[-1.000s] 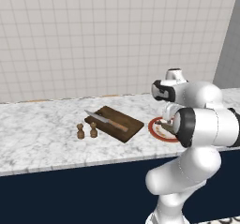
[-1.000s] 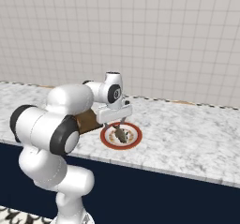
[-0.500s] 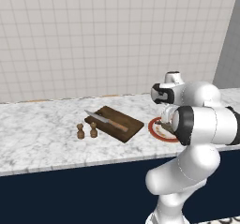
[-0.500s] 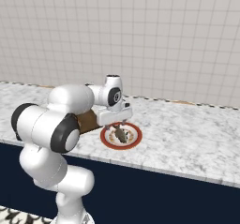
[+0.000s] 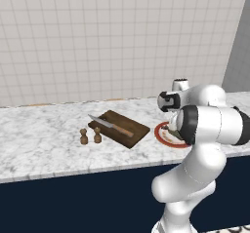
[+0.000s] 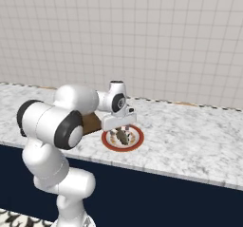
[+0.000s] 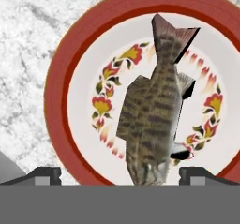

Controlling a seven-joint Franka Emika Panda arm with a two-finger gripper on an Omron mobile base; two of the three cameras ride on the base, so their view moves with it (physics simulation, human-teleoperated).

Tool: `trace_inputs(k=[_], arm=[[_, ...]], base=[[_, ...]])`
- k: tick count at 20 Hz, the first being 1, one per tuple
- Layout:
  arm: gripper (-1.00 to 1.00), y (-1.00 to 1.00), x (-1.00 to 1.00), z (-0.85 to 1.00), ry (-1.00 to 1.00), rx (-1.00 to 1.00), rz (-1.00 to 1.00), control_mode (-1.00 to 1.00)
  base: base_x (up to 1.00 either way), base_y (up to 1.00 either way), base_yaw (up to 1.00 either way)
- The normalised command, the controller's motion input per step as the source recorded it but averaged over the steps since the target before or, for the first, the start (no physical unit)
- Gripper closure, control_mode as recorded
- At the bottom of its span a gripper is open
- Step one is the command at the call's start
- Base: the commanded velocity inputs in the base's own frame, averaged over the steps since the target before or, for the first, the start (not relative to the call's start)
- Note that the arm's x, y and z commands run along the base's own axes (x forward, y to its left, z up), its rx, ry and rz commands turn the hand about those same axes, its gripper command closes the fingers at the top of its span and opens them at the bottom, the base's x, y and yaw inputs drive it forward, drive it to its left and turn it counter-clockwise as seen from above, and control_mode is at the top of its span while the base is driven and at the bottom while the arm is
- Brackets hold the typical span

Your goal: Pick up the knife from the drawer and place it on the cutting board. Then place the meat from the plate to the cutting board.

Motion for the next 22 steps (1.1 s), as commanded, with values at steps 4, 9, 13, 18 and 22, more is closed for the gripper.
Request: trace_inputs(k=[4, 9, 13, 18, 22], arm=[[-1.00, 0.00, 0.31, -0.38, 0.00, 0.00, 0.00, -1.00], [-1.00, 0.00, 0.21, -0.27, 0.00, 0.00, 0.00, -1.00], [-1.00, 0.00, 0.23, -0.08, 0.00, -0.03, 0.00, -1.00], [-1.00, 0.00, 0.06, -0.09, 0.00, -0.05, 0.00, -1.00], [-1.00, 0.00, 0.00, -0.19, 0.00, -0.05, 0.00, -1.00]], base=[[0.00, 0.00, 0.00], [0.00, 0.00, 0.00], [0.00, 0.00, 0.00], [0.00, 0.00, 0.00], [0.00, 0.00, 0.00]])
